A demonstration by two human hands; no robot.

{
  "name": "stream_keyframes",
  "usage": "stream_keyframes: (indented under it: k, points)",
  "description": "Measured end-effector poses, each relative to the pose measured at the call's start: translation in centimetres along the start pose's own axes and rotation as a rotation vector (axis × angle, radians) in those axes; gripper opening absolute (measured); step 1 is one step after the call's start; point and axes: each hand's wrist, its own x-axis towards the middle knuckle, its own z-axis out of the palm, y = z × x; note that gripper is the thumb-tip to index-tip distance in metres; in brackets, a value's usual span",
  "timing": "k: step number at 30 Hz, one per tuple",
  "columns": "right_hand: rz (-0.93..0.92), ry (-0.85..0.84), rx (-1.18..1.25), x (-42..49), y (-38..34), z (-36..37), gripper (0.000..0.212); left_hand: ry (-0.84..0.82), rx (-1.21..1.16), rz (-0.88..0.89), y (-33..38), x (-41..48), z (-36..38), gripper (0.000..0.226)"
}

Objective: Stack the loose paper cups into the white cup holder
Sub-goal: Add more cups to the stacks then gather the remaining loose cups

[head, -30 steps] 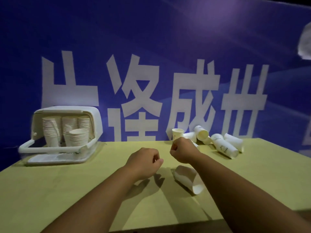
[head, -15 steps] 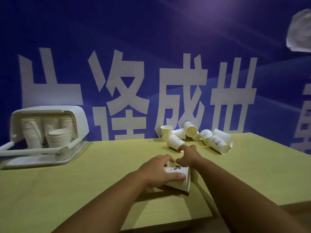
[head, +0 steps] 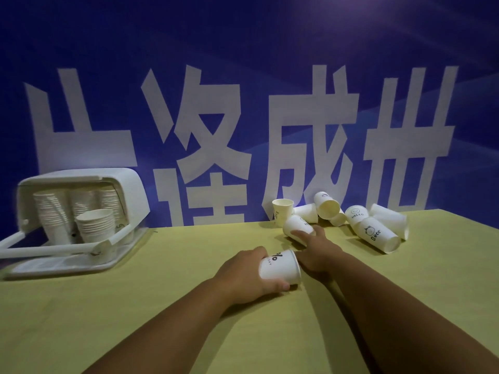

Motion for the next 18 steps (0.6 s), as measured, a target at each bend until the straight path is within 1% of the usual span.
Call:
stream_keyframes:
  k: [2, 6, 9, 11, 13, 15, 16, 18]
  points:
    - [-0.012, 0.029, 0.013, 0.2, -0.3, 0.2, 0.062, 0.04, 0.01, -0.008, -0.9, 0.2, -0.1, 0.058]
    - [0.011, 0.101, 0.005, -0.2, -1.8, 0.7, 0.068, 0.104, 0.055, -0.022, -3.1, -0.2, -1.2, 0.062]
    - [0.03, 0.166, 0.054, -1.0, -4.1, 1.1, 0.054, 0.127, 0.055, -0.053, -5.2, -1.4, -2.5, 0.063]
    - [0.02, 0.197, 0.045, -1.2, -5.6, 1.4, 0.052, 0.151, 0.032, -0.08, -6.7, -2.6, -3.5, 0.063]
    - [0.0, 0.232, 0.119, -1.4, -7.2, 1.7, 0.048, 0.181, -0.005, -0.107, -8.0, -3.9, -4.6, 0.063]
    - [-0.013, 0.281, 0.225, -1.7, -8.8, 2.2, 0.04, 0.219, -0.051, -0.143, -9.4, -5.1, -5.7, 0.06]
    - [0.004, 0.312, 0.231, -1.7, -9.7, 2.4, 0.039, 0.238, -0.074, -0.164, -10.2, -5.7, -6.3, 0.059]
    - [0.049, 0.327, 0.256, -1.7, -11.6, 3.0, 0.046, 0.292, -0.113, -0.201, -11.8, -6.8, -7.5, 0.056]
